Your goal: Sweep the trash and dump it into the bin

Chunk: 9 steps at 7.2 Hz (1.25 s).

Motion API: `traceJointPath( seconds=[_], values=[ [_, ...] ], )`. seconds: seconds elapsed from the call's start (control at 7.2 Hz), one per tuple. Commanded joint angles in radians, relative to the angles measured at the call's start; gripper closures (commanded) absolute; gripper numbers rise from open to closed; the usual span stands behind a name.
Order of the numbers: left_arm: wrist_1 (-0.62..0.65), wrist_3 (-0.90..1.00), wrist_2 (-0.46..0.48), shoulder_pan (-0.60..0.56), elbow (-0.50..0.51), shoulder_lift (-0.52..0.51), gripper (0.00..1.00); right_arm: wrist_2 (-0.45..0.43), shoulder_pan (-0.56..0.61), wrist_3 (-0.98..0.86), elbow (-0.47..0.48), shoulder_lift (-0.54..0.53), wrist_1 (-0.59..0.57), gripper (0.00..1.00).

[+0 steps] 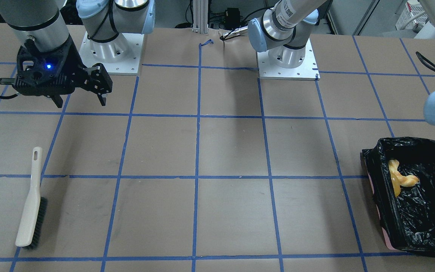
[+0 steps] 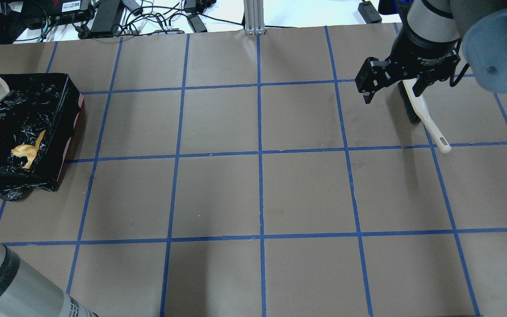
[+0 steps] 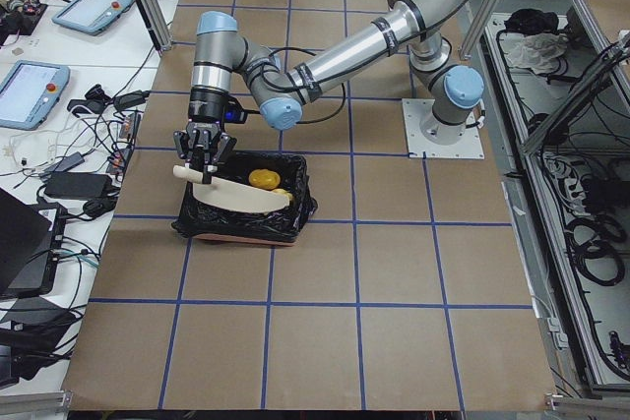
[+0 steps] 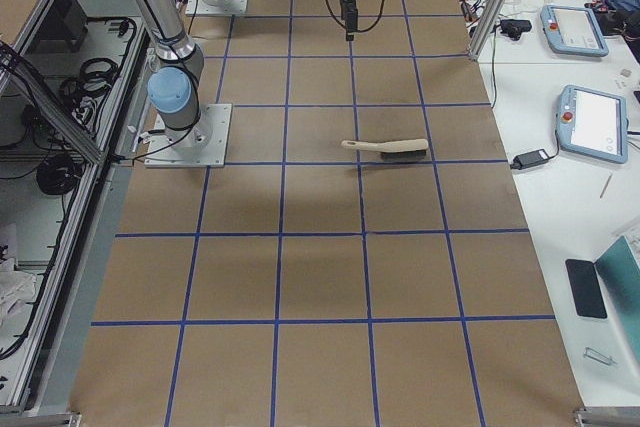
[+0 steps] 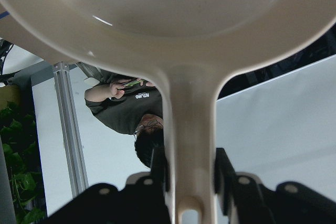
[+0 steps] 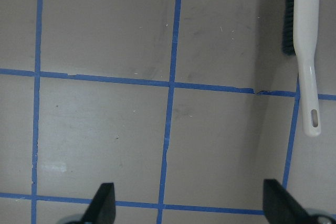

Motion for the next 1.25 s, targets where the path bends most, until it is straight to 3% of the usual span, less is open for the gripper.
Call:
traceJointPath(
  seconds=[0.0,0.42,1.11],
  values=[
    [0.036,0.004,0.006,-0.008,-0.021,0.010,1.00,-0.001,-0.001,0.000,0.001,-0.004,0.001,0.00],
    [0.056,-0.075,0.142,-0.069,-0.026,0.018,1.00,-0.003,-0.001,0.001,0.002,-0.006,0.015,0.00],
    [0.182,-0.086,0.147,-0.080,-0.061,0.027,1.00,-0.001,-0.001,0.001,0.002,-0.012,0.046,0.00]
  ],
)
